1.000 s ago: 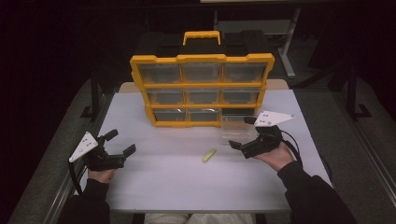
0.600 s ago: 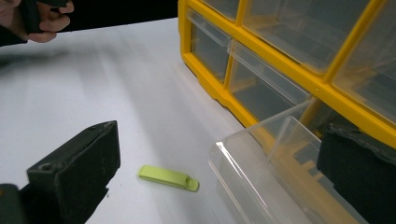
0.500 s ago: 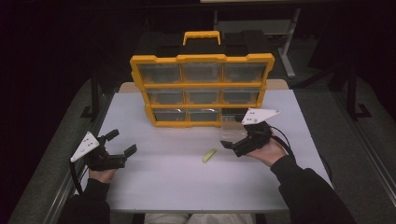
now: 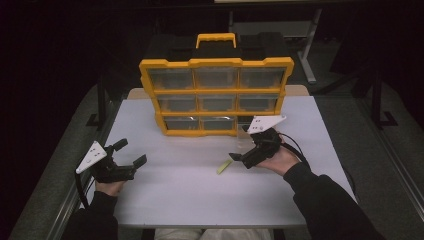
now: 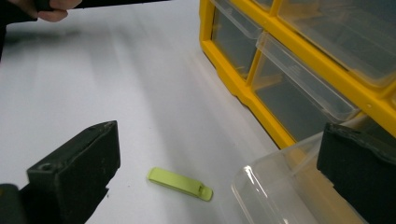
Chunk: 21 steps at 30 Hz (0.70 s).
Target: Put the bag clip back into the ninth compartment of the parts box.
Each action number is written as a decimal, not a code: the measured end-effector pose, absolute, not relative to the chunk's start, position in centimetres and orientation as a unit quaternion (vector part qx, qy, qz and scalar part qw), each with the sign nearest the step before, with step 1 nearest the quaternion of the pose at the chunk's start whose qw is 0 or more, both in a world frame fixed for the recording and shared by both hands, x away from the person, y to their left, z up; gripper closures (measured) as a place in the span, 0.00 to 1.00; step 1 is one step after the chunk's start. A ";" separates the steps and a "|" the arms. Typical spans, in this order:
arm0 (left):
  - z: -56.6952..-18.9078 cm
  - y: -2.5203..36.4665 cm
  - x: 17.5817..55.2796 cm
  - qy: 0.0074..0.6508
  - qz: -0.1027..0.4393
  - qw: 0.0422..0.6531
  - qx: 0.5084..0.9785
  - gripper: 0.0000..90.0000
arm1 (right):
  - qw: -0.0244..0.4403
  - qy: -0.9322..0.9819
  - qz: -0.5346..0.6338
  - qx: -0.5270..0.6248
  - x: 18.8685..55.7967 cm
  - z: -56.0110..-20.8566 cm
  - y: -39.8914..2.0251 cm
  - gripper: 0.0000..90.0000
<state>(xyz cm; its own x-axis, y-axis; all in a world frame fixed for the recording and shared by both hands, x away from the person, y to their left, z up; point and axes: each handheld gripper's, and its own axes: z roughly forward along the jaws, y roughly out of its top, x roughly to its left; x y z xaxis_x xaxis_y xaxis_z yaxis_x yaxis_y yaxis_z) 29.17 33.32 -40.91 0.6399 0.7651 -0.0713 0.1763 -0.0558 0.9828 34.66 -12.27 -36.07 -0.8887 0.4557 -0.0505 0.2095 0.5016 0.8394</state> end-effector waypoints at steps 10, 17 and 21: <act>-40.9 33.3 29.2 0.345 0.248 0.595 0.683 0.01 | 0.119 0.872 0.441 0.173 34.9 -36.0 -10.7 0.00; -40.9 33.3 29.2 0.345 0.247 0.595 0.683 0.01 | 0.115 0.889 0.416 0.157 35.1 -36.2 -9.5 0.00; -40.9 33.3 29.2 0.344 0.246 0.595 0.683 0.01 | 0.112 0.896 0.404 0.146 35.2 -36.3 -8.9 0.00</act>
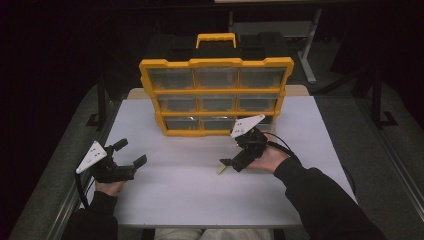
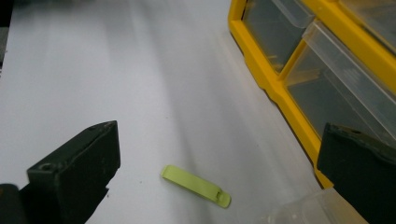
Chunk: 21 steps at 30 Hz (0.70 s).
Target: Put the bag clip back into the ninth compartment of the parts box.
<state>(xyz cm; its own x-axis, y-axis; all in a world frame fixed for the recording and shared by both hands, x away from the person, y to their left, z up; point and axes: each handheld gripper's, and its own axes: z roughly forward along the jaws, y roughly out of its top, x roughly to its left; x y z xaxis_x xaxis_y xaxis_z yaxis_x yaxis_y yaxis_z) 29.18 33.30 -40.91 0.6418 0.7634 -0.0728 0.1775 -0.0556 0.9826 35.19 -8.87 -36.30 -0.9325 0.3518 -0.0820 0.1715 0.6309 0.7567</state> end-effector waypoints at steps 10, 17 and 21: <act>-40.9 33.2 29.2 0.344 0.245 0.594 0.685 0.01 | 0.108 0.917 0.366 0.119 35.2 -36.7 -7.6 0.00; -41.0 33.2 29.2 0.343 0.245 0.594 0.685 0.01 | 0.099 0.925 0.350 0.108 35.4 -37.3 -7.2 0.00; -41.0 33.1 29.2 0.341 0.244 0.595 0.686 0.01 | 0.084 0.930 0.343 0.105 35.5 -37.5 -6.9 0.00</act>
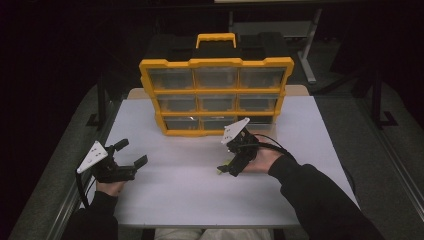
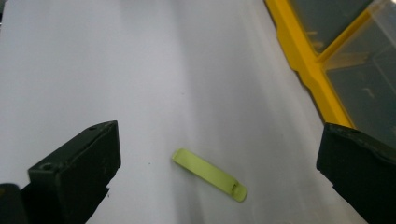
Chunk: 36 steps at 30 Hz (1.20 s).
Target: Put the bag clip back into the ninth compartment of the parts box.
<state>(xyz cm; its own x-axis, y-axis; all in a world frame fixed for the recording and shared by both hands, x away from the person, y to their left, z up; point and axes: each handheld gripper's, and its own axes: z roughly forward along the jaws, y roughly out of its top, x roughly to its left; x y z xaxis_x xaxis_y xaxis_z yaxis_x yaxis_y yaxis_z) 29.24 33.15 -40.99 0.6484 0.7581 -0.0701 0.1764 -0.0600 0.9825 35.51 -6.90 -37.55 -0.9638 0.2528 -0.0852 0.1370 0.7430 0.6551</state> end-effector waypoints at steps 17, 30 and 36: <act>-41.0 33.1 29.3 0.340 0.243 0.594 0.687 0.01 | 0.062 0.947 0.301 0.089 36.3 -38.4 -5.6 0.00; -41.0 33.1 29.3 0.340 0.242 0.593 0.688 0.01 | 0.042 0.952 0.291 0.081 36.2 -38.8 -4.3 0.00; -41.0 33.1 29.3 0.340 0.242 0.593 0.689 0.01 | 0.033 0.957 0.280 0.072 36.2 -39.2 -3.7 0.00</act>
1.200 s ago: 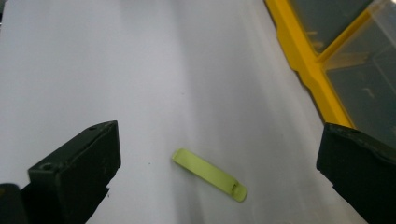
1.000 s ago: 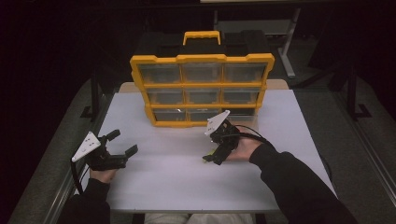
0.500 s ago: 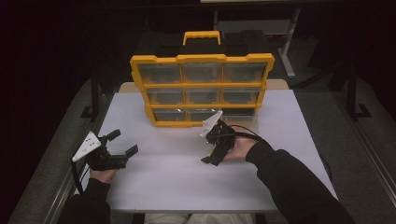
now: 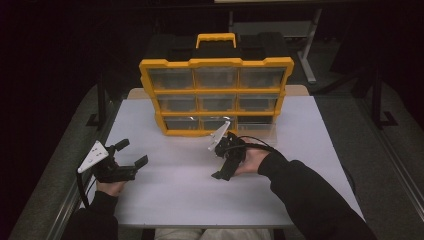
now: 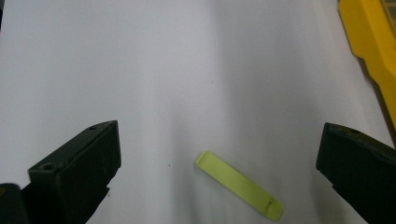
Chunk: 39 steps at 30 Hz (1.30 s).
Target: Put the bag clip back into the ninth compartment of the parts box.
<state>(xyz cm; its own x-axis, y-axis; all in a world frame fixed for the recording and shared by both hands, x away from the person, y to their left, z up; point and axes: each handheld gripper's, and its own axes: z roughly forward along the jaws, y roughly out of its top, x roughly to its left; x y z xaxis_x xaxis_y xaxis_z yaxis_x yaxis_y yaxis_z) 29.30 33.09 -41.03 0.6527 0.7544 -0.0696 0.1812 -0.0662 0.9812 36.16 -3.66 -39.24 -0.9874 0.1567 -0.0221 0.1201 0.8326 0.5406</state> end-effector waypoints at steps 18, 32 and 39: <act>-41.0 33.0 29.3 0.339 0.241 0.593 0.689 0.01 | 0.010 0.971 0.231 0.054 36.0 -40.6 -2.5 0.11; -41.1 33.0 29.3 0.339 0.240 0.593 0.690 0.01 | 0.030 0.980 0.196 0.025 35.9 -41.0 -2.6 0.32; -41.1 33.0 29.3 0.338 0.240 0.593 0.691 0.01 | 0.052 0.981 0.185 0.024 36.0 -41.1 -2.5 0.45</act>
<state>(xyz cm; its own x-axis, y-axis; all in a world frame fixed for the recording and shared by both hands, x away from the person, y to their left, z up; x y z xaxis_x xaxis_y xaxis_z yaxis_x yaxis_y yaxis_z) 29.32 32.96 -41.06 0.6565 0.7511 -0.0691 0.1826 -0.0695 0.9807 36.00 -2.54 -41.09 -0.9935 0.0663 -0.0924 0.0280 0.9301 0.3662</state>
